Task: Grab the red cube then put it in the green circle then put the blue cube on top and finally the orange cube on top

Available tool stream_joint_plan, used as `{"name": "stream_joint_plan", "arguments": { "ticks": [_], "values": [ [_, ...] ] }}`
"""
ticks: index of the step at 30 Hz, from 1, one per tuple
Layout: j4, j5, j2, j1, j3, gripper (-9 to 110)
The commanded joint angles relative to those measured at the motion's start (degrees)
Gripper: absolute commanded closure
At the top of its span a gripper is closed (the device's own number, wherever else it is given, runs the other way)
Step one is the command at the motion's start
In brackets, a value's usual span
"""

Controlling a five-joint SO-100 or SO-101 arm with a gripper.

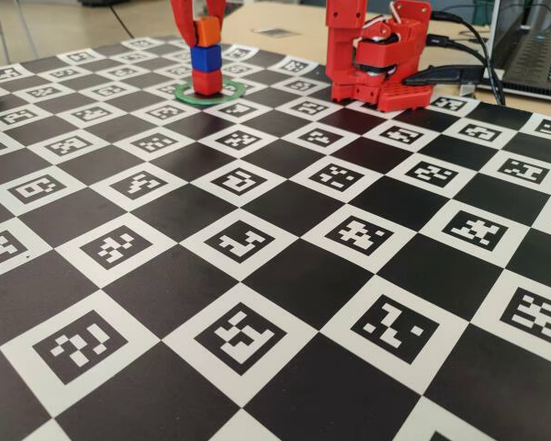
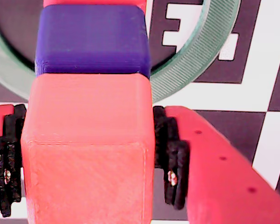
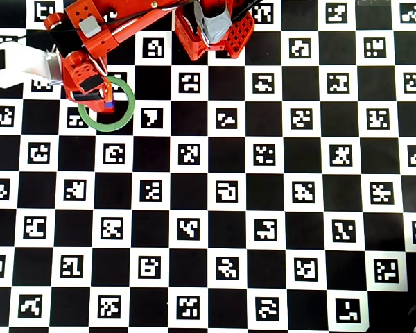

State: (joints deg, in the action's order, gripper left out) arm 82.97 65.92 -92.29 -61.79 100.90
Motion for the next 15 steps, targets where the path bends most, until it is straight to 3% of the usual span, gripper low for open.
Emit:
{"name": "stream_joint_plan", "arguments": {
  "ticks": [1,7,15],
  "values": [
    [-0.53,0.62,-2.55,-0.53,-0.53,100],
    [-0.7,0.44,-2.64,-0.53,-0.35,99],
    [-0.7,0.35,-2.72,-0.62,-0.26,88]
  ]
}}
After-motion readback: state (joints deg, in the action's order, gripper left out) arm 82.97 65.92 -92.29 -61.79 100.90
